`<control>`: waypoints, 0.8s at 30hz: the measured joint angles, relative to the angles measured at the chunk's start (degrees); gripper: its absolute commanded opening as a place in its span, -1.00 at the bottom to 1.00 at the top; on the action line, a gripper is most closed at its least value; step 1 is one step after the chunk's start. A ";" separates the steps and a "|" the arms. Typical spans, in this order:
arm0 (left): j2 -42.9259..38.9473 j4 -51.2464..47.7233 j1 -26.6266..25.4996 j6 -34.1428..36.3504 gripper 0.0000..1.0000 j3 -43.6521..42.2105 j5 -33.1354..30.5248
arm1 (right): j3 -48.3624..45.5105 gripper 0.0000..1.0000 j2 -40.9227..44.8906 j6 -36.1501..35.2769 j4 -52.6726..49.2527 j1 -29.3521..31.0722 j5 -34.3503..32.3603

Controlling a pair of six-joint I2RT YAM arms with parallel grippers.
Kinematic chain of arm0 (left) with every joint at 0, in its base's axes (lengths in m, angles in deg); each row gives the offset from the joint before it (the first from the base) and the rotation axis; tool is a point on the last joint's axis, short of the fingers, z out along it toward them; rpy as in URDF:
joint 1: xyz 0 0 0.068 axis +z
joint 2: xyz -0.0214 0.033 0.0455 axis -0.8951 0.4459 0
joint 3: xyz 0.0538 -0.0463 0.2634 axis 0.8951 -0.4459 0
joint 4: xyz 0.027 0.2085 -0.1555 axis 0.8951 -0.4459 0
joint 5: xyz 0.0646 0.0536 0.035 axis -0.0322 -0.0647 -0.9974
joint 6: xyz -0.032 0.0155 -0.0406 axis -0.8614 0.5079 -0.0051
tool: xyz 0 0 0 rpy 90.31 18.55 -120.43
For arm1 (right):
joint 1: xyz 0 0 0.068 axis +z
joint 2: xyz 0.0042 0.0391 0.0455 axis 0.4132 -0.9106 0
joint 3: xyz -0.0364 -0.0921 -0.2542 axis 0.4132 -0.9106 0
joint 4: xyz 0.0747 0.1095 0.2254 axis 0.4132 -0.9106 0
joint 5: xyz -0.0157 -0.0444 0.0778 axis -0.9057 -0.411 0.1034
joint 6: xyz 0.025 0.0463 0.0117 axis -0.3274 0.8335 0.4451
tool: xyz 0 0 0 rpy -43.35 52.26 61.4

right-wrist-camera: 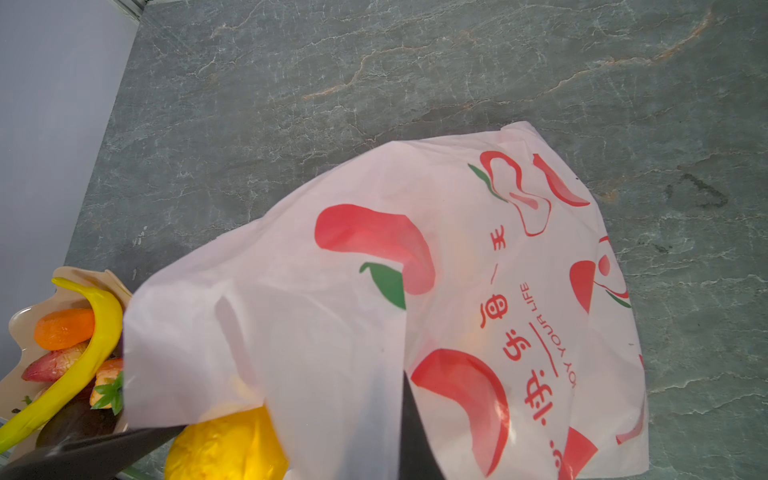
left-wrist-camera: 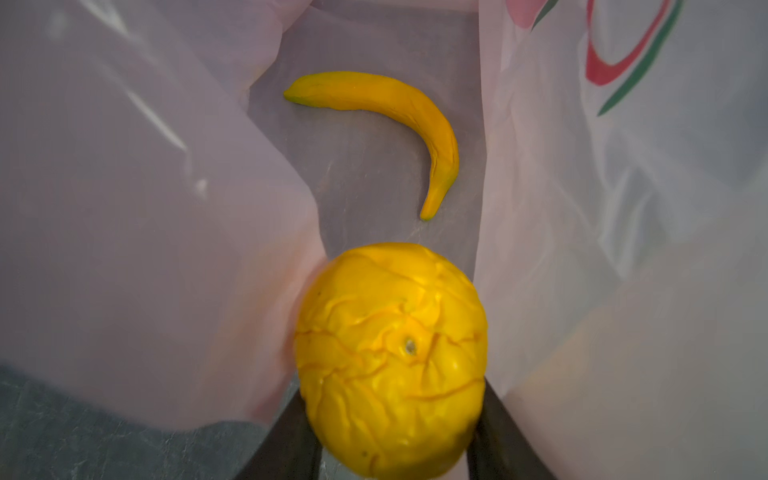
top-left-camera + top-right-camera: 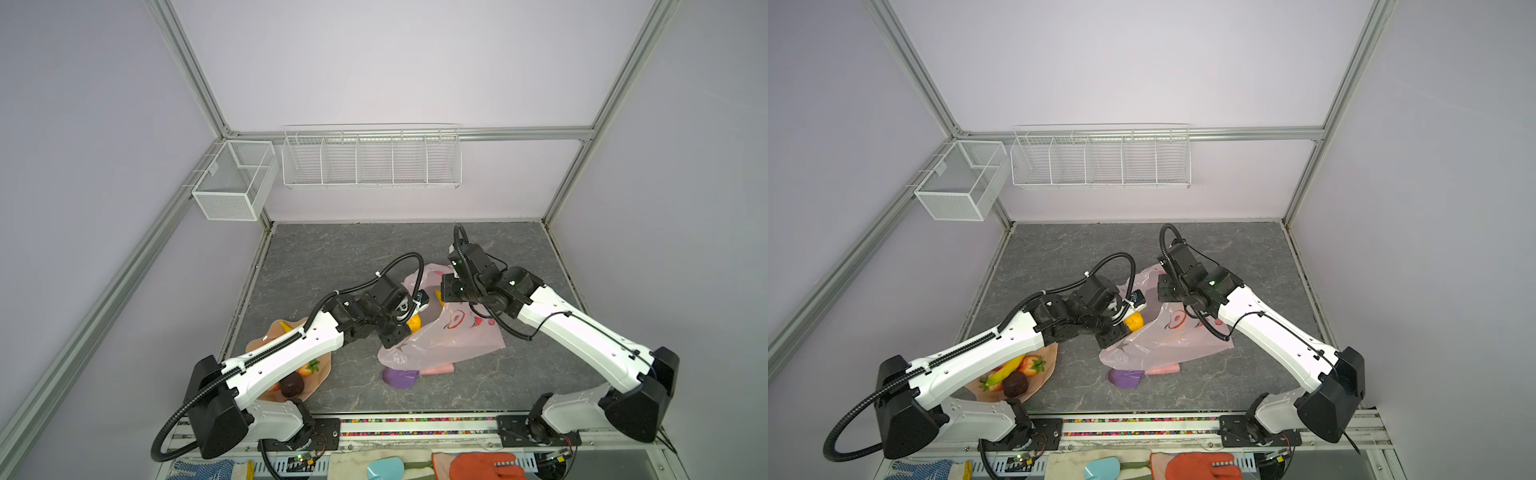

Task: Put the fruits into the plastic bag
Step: 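Carry the lemon with the left gripper into the bag's opening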

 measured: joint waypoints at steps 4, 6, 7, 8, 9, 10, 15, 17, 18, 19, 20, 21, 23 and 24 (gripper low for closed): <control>3.54 0.04 0.00 -0.28 -0.63 0.70 0.57 | 0.02 -0.88 0.00 0.00 0.00 0.00 0.02; 5.46 0.00 0.00 -0.66 -0.63 1.51 0.79 | 0.02 -0.88 0.00 0.00 0.00 0.00 0.04; 6.38 -0.02 0.00 -0.76 -0.63 2.08 0.87 | 0.02 -0.88 0.00 0.00 0.00 0.00 0.04; 7.39 0.02 0.00 -0.92 -0.63 2.69 1.01 | 0.02 -0.88 0.00 0.02 0.00 0.00 0.04; 8.35 0.02 0.00 -1.14 -0.63 3.26 1.20 | 0.02 -0.88 0.00 0.00 0.00 0.00 0.04; 9.07 0.04 0.00 -1.27 -0.63 3.65 1.38 | 0.02 -0.88 0.00 0.02 0.00 0.00 0.07; 12.37 0.92 0.02 -3.08 -0.64 4.81 2.12 | 0.02 -0.88 0.00 0.07 0.04 -0.20 0.28; 13.51 2.08 0.44 -4.42 -0.64 4.83 3.02 | 0.02 -0.88 0.00 0.26 0.11 -0.33 0.52; 14.10 2.78 0.70 -5.38 -0.63 4.83 3.65 | 0.02 -0.88 0.00 0.39 0.24 -0.37 0.79; 14.64 3.58 1.05 -6.25 -0.63 4.83 4.24 | 0.00 -0.88 0.00 0.55 0.46 -0.50 1.07; 15.26 4.61 1.55 -7.32 -0.62 4.83 5.01 | -0.13 -0.88 0.07 0.83 0.83 -0.70 1.42; 15.80 5.75 2.10 -8.57 -0.61 4.83 5.84 | -0.35 -0.88 0.17 1.11 1.25 -0.98 1.75; 16.52 8.04 2.95 -10.75 -0.57 4.83 7.26 | -1.14 -0.88 0.61 1.73 1.99 -1.66 2.51; 16.85 9.46 3.43 -12.15 -0.55 4.83 8.09 | -1.64 -0.88 0.87 2.12 2.40 -2.05 2.86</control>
